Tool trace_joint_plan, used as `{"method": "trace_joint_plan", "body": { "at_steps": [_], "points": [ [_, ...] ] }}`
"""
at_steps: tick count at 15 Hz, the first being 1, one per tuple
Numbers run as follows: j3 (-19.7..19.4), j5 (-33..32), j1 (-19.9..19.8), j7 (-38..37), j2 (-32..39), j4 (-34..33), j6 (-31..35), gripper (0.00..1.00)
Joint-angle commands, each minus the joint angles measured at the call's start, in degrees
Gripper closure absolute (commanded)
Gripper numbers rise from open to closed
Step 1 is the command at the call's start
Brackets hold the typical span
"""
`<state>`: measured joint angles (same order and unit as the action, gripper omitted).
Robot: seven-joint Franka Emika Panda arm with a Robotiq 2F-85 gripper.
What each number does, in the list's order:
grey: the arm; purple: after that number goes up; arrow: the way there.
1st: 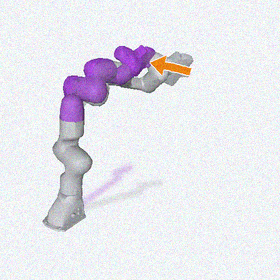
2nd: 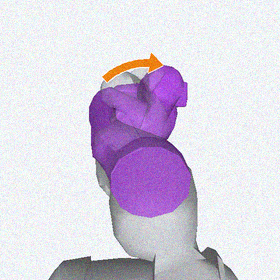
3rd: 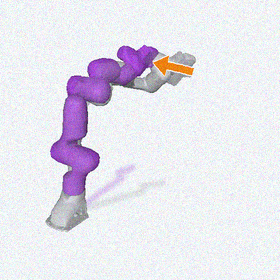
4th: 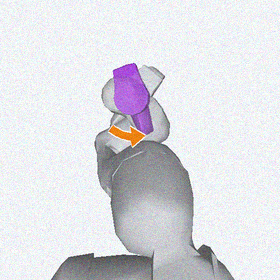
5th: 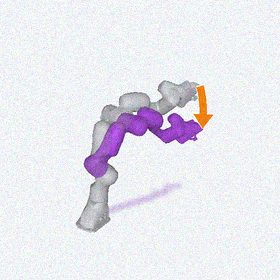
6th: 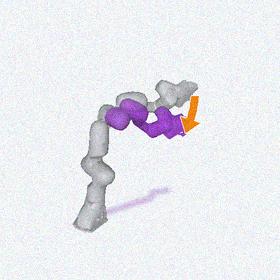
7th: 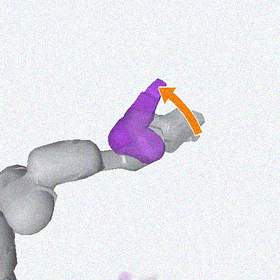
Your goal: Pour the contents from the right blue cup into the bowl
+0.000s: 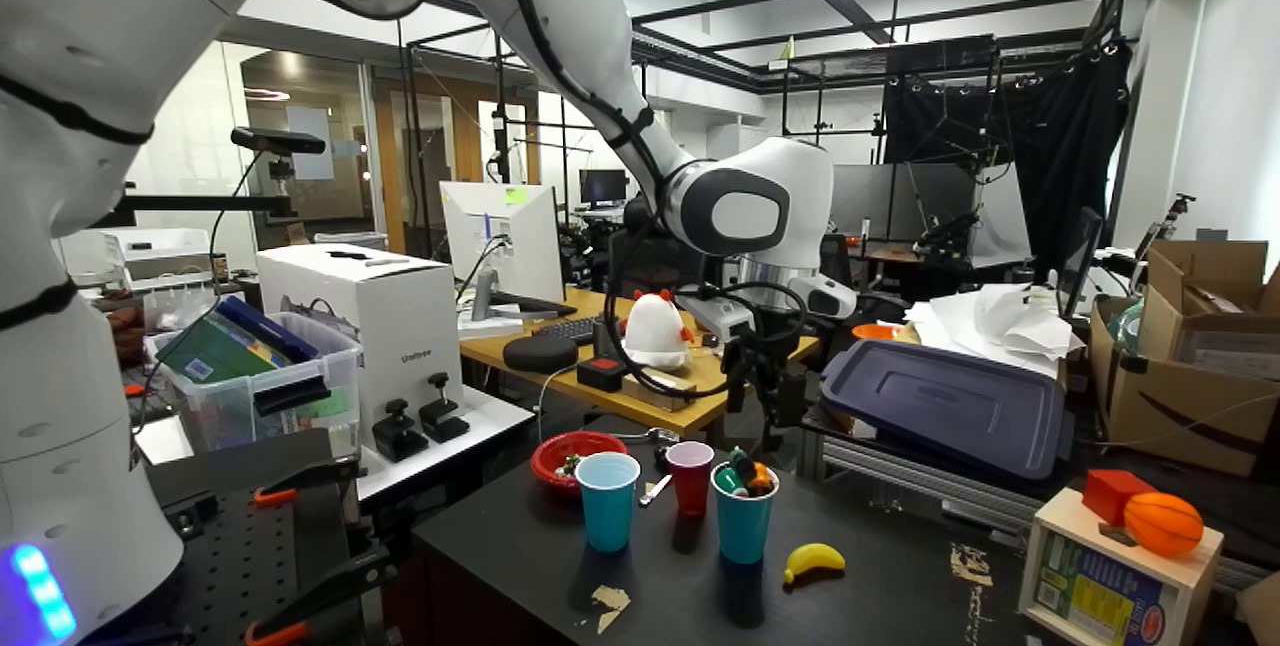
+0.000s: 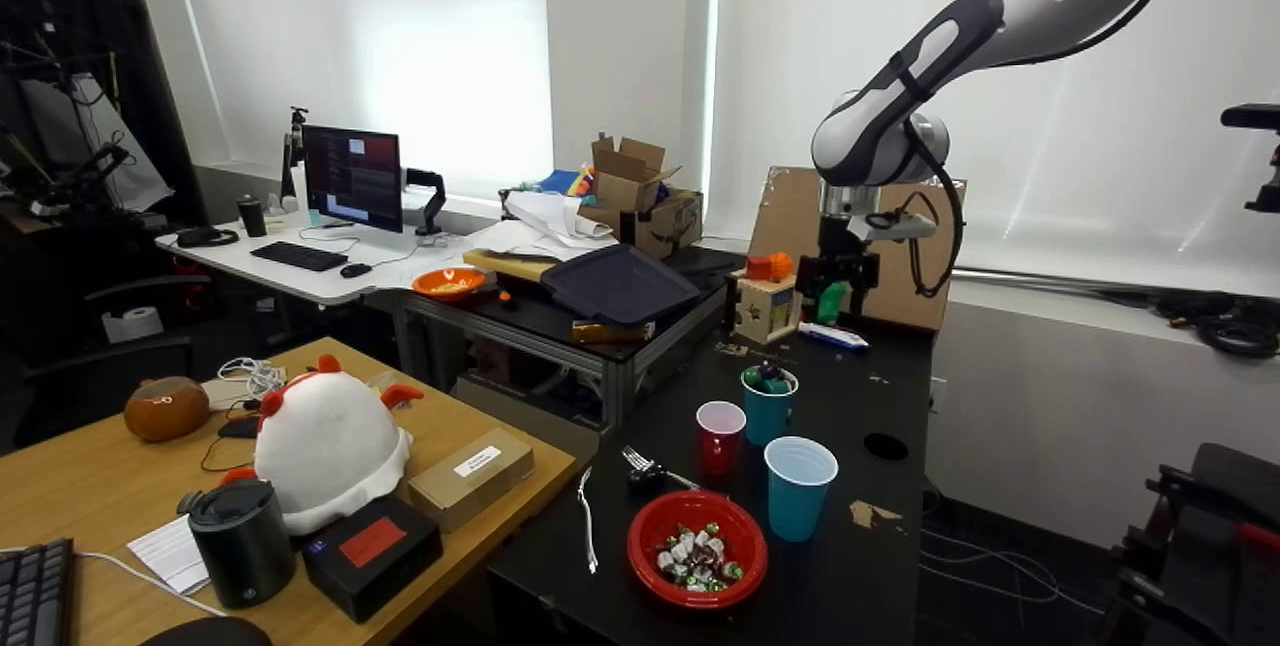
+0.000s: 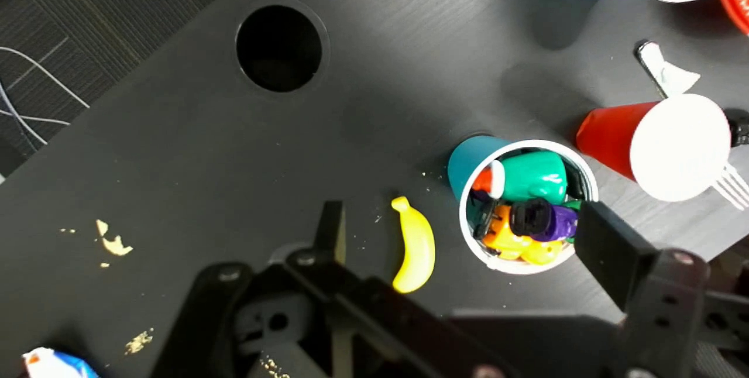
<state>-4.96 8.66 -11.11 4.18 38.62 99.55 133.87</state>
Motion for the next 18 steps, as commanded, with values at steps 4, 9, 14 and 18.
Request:
{"method": "trace_joint_plan", "body": {
  "at_steps": [4,9,14,18],
  "points": [
    [1.2,1.7,-1.9,-0.6,4.6,-5.4,-0.1,0.0],
    [1.4,1.7,-1.9,-0.7,7.0,-7.4,0.3,0.0],
    [1.7,1.6,-1.7,-1.0,9.2,-8.9,0.6,0.0],
    [1.9,1.7,-1.8,-1.2,10.6,-9.8,0.7,0.0]
  ]
}}
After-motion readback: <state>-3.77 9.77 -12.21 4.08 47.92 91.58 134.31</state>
